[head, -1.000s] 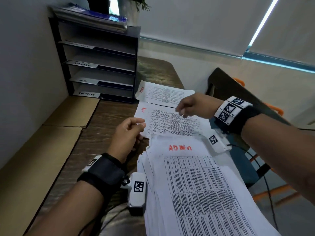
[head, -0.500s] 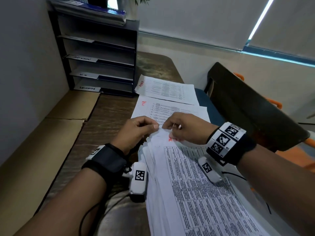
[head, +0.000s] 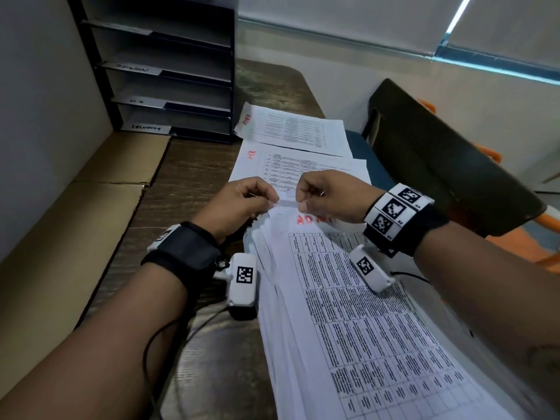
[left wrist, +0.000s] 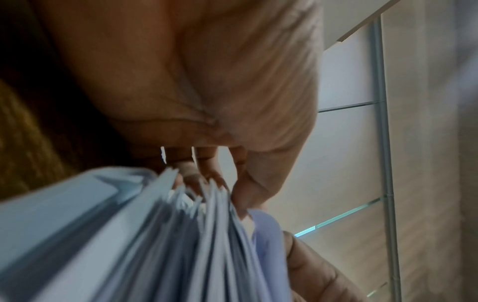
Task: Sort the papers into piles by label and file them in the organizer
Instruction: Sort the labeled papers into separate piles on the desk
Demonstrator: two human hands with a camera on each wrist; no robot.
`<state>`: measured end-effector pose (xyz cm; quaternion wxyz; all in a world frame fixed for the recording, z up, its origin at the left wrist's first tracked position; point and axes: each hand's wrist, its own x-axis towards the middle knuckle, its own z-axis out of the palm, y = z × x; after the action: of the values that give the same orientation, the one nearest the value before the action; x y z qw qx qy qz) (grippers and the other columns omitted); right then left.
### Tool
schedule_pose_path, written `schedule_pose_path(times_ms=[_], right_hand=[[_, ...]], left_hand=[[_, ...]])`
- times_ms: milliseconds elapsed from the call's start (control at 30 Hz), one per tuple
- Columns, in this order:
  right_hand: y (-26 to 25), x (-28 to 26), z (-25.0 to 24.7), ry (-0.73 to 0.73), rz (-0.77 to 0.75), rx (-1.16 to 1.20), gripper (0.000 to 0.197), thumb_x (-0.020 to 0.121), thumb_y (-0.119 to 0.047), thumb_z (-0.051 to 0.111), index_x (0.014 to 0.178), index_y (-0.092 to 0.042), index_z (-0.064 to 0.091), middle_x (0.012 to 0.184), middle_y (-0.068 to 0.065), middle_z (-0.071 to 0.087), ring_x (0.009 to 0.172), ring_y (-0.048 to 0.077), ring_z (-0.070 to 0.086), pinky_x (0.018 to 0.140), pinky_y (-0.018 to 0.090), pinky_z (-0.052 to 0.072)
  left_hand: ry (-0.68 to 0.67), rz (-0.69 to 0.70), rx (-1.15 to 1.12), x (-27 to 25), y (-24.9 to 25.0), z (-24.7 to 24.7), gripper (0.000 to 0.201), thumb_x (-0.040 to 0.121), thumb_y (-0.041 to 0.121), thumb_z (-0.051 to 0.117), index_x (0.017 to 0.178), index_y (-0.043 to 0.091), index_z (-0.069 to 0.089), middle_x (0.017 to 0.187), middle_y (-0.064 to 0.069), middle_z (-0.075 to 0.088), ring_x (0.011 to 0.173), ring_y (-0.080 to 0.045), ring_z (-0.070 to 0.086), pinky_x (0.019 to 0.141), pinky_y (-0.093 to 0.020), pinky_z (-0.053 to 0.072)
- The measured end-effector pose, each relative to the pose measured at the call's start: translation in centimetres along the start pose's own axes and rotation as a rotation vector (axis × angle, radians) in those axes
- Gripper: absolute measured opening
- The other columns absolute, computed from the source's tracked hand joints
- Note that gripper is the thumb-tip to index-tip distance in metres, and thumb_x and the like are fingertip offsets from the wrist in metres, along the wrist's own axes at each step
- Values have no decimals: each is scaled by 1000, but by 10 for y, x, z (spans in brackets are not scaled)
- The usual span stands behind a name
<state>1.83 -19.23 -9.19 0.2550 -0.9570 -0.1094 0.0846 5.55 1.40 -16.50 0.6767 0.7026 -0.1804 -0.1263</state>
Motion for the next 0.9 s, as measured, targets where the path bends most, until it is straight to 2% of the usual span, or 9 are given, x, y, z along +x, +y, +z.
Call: schedule_pose_path(times_ms=[100, 233, 300, 400, 533, 633, 700, 767, 900], right_hand=[[-1, 1, 2, 37, -4, -33, 6, 91, -12, 66, 92, -18, 64, 86, 5, 71, 71, 24, 68, 69, 40, 56], [-5, 2, 6, 102, -20, -83, 12, 87, -6, 64, 89, -18, 61, 80, -9, 65, 76, 30, 69, 68, 46, 58], [-4, 3, 6, 107, -12, -87, 13, 85, -4, 63, 88, -17, 62, 78, -9, 66, 75, 31, 69, 66, 48, 58], [-4, 4, 6, 103, 1, -80, 15, 86, -5, 64, 86, -20, 63, 75, -11, 65, 74, 27, 69, 65, 44, 59], [-3, 3, 4, 106, 9, -61, 10, 89, -12, 63, 93, -20, 66, 77, -10, 66, 71, 14, 66, 66, 32, 55], [-1, 0, -6, 119, -17, -24, 8, 94, -22, 62, 98, -21, 69, 84, -10, 69, 72, 5, 63, 68, 22, 49], [-3, -3, -17, 112, -43, 8, 12, 94, -31, 64, 100, -22, 70, 92, -10, 69, 83, 5, 64, 76, 19, 49], [-6, -4, -30, 83, -41, -1, 20, 90, -38, 69, 104, -23, 66, 102, -11, 66, 93, 5, 60, 81, 16, 47], [-5, 6, -55, -10, 14, -192, 44, 86, -35, 75, 123, -23, 54, 112, -10, 58, 99, 10, 56, 83, 24, 47]], left_hand=[[-47, -29, -41, -3, 2, -3, 13, 82, -9, 64, 83, 4, 67, 57, 6, 59, 53, -9, 45, 55, -20, 38], [-111, -16, -60, -5, 3, -4, 9, 70, 13, 76, 76, 10, 70, 69, -1, 65, 63, -12, 54, 62, -23, 43], [-118, -35, -100, -6, 2, -4, 25, 68, 33, 84, 74, 12, 71, 73, -1, 65, 68, -13, 56, 63, -21, 44], [-122, -25, -83, -7, 2, -4, 43, 63, 55, 83, 70, 14, 74, 86, 1, 60, 82, -16, 56, 77, -27, 42], [-144, 7, 47, -4, 0, -5, 39, 62, 37, 88, 74, 3, 73, 106, -13, 58, 104, -19, 62, 98, -38, 47], [-59, 37, 30, -3, 1, -4, 23, 70, 30, 88, 74, 12, 74, 124, 0, 60, 111, -10, 62, 91, -32, 51], [70, 98, 14, -1, 3, -2, 13, 84, 19, 77, 75, 15, 69, 122, 1, 60, 105, -5, 61, 83, -26, 49], [139, 117, -85, 1, 4, 0, 14, 94, 13, 66, 81, 15, 63, 113, -6, 62, 95, -12, 62, 80, -31, 51], [172, 72, -315, 0, 7, 7, 17, 102, 17, 53, 87, 19, 58, 96, -12, 64, 86, -25, 59, 76, -38, 49]])
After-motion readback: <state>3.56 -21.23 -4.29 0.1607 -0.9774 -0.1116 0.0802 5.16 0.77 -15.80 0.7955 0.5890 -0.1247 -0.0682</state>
